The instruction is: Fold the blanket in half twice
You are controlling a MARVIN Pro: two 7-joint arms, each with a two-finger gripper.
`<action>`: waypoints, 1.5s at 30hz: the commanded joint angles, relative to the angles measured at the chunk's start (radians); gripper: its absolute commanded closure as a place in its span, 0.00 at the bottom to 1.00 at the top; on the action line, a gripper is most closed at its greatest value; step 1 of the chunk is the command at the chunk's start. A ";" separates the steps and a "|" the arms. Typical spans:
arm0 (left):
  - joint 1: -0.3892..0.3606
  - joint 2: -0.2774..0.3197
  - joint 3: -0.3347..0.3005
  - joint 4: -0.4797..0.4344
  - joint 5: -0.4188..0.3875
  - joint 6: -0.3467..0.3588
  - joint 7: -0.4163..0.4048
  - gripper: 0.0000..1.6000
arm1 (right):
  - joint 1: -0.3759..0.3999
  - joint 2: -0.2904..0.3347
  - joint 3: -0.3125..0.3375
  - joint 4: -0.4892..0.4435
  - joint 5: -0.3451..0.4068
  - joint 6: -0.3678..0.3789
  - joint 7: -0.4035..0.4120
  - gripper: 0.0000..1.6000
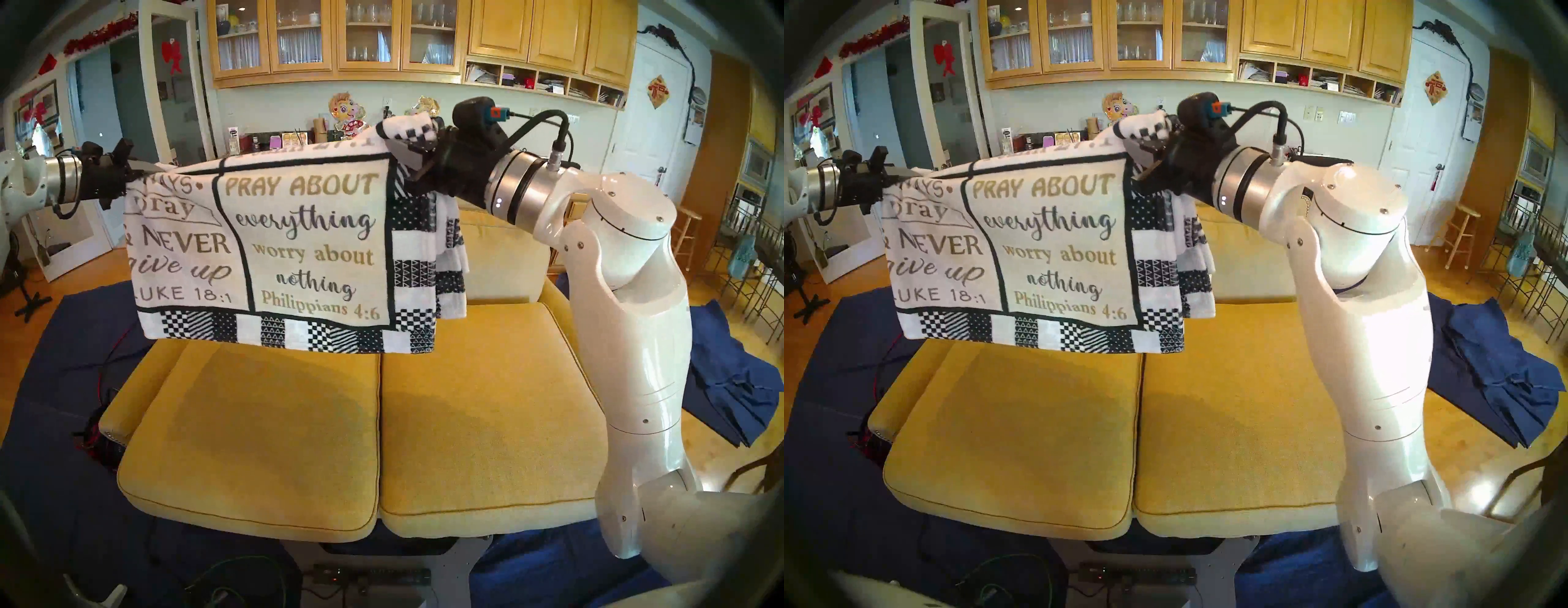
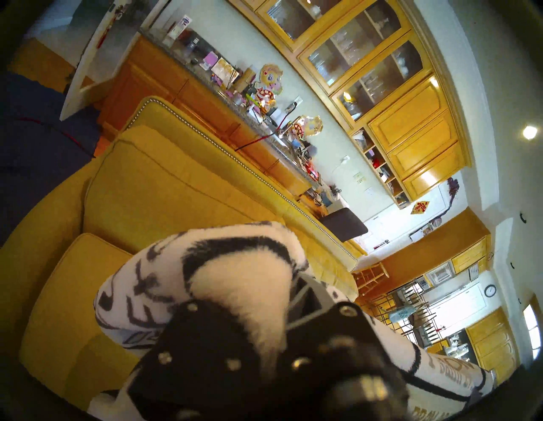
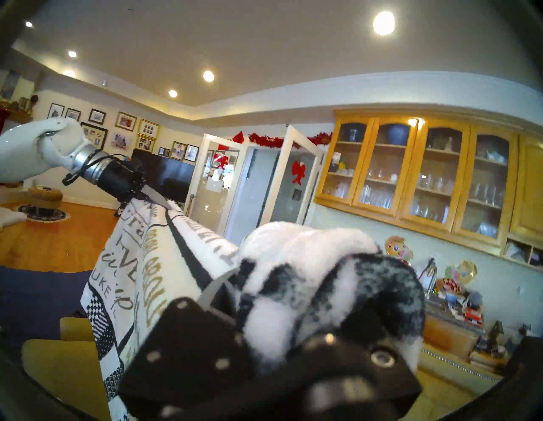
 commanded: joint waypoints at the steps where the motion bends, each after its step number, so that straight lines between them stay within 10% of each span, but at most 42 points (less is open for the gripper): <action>1: -0.032 0.106 -0.060 0.015 -0.016 -0.005 -0.015 1.00 | 0.035 0.002 0.009 -0.126 -0.010 0.003 -0.007 1.00; 18: 0.012 0.148 -0.083 0.039 -0.066 -0.005 -0.058 1.00 | -0.019 0.037 -0.013 -0.302 -0.043 0.064 -0.012 1.00; 45: 0.119 0.164 -0.031 -0.066 -0.135 -0.005 -0.132 1.00 | -0.067 0.111 0.119 -0.304 -0.094 0.188 -0.031 1.00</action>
